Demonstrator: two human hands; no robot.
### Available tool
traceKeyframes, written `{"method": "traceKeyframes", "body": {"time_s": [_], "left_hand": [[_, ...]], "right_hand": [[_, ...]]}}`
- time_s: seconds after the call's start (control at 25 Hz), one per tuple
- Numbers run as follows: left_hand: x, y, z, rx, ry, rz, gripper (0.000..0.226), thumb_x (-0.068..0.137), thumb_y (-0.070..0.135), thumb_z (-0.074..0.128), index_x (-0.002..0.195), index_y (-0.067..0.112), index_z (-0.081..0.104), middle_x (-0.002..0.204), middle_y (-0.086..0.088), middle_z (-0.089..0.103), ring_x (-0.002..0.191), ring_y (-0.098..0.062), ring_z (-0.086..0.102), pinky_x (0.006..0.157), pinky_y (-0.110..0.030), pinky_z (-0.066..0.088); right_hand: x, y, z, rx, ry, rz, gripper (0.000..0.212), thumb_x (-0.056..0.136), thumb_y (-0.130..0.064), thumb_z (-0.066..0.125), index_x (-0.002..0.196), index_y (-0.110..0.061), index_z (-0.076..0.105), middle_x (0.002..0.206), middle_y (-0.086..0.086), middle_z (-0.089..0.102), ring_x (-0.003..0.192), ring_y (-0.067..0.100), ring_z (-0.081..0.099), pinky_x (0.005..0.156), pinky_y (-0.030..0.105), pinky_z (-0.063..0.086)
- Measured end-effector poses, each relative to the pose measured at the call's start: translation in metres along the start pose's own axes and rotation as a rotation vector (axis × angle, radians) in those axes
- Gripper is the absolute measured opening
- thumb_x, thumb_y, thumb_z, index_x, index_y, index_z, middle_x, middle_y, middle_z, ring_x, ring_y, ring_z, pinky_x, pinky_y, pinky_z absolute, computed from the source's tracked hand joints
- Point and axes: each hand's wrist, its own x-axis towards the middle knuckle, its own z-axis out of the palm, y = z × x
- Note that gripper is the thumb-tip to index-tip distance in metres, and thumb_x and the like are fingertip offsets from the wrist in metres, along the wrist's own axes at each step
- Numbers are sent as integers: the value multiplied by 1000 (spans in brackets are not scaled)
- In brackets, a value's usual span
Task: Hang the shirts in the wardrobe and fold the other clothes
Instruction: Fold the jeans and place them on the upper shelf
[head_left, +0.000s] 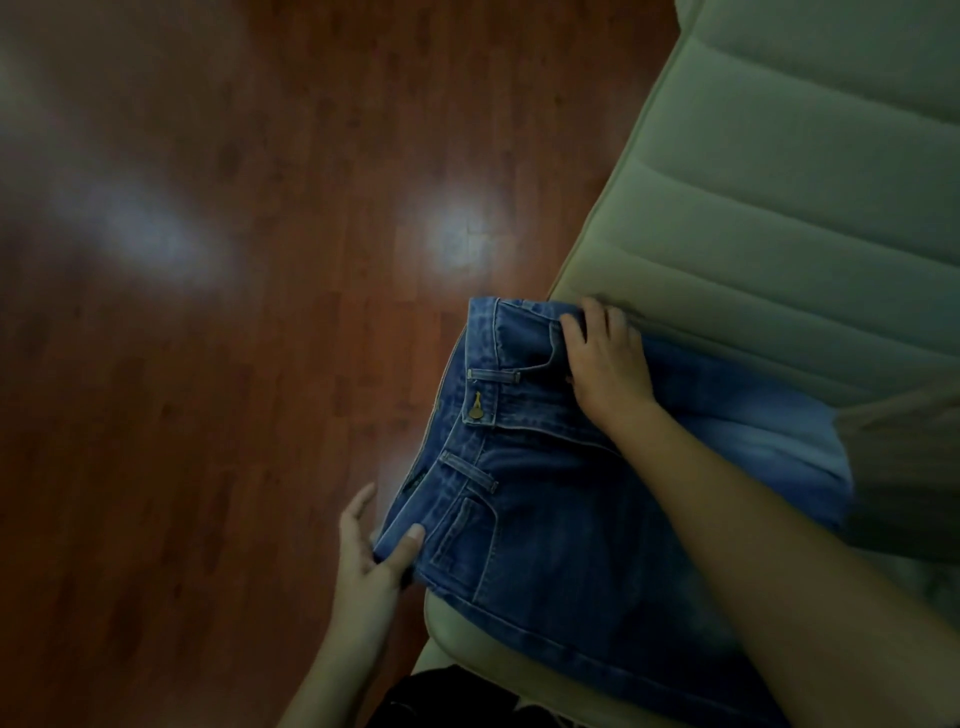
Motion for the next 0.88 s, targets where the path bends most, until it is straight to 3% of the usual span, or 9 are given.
{"method": "traceKeyframes", "body": {"time_s": [0.08, 0.12, 0.2, 0.24, 0.36, 0.44, 0.56, 0.72, 0.88], "left_hand": [[-4, 4, -1, 37, -43, 12, 34, 85, 7, 61, 116, 20, 55, 107, -10, 70, 91, -23, 70, 78, -40, 58], [-5, 5, -1, 57, -47, 21, 27, 86, 7, 60, 111, 18, 59, 107, -12, 70, 90, -23, 70, 77, -37, 58], [-3, 4, -1, 25, -30, 10, 31, 85, 8, 62, 114, 18, 57, 110, -13, 68, 93, -26, 69, 80, -41, 57], [-3, 1, 0, -12, -12, -19, 42, 82, 9, 66, 121, 21, 52, 115, -11, 65, 97, -28, 67, 83, -44, 56], [-11, -3, 11, -187, 86, -134, 68, 74, 5, 72, 133, 22, 41, 120, -10, 58, 101, -28, 64, 74, -39, 57], [-27, 2, 28, -320, 32, -166, 53, 73, 3, 69, 124, 5, 52, 114, -17, 66, 97, -30, 67, 68, -34, 59], [-64, 22, 54, -260, -50, -130, 25, 81, 6, 64, 105, 11, 66, 100, -11, 73, 91, -25, 70, 74, -36, 57], [-117, 55, 91, -118, -150, 5, 23, 84, 15, 63, 106, 20, 66, 101, -2, 74, 93, -20, 70, 82, -42, 55], [-192, 106, 159, -4, -386, 150, 27, 86, 8, 63, 110, 19, 62, 100, -3, 74, 92, -20, 70, 73, -34, 59]], "right_hand": [[0, 1, -1, 128, -127, 5, 93, 75, -24, 73, 146, -13, 13, 142, 17, 34, 115, 36, 41, 89, 43, 41], [1, 4, -4, 199, -212, 41, 96, 76, -41, 71, 147, -17, 11, 139, 17, 40, 115, 37, 43, 89, 43, 40], [1, 10, -17, 237, -276, 113, 91, 70, -78, 50, 141, -24, 31, 127, 14, 52, 115, 33, 45, 94, 43, 33], [0, 13, -26, 232, -241, 108, 82, 69, -83, 42, 130, -28, 46, 118, 11, 58, 113, 31, 47, 93, 41, 31], [-15, 19, -51, 391, 28, 2, 36, 85, -54, 54, 92, -21, 65, 91, 6, 62, 92, 32, 58, 72, 36, 38], [-39, 24, -69, 473, 152, 4, 22, 86, -35, 60, 97, -16, 63, 94, 10, 63, 86, 37, 60, 64, 37, 43], [-98, 37, -89, 521, 214, 73, 31, 86, -36, 60, 115, -24, 61, 93, 16, 69, 86, 41, 63, 62, 38, 45], [-170, 77, -129, 733, 335, 236, 41, 82, -52, 54, 89, -15, 69, 68, 13, 68, 67, 34, 66, 53, 28, 37], [-238, 144, -211, 870, 487, 426, 19, 85, -27, 66, 82, -9, 68, 66, 1, 65, 63, 9, 60, 54, 24, 42]]}}
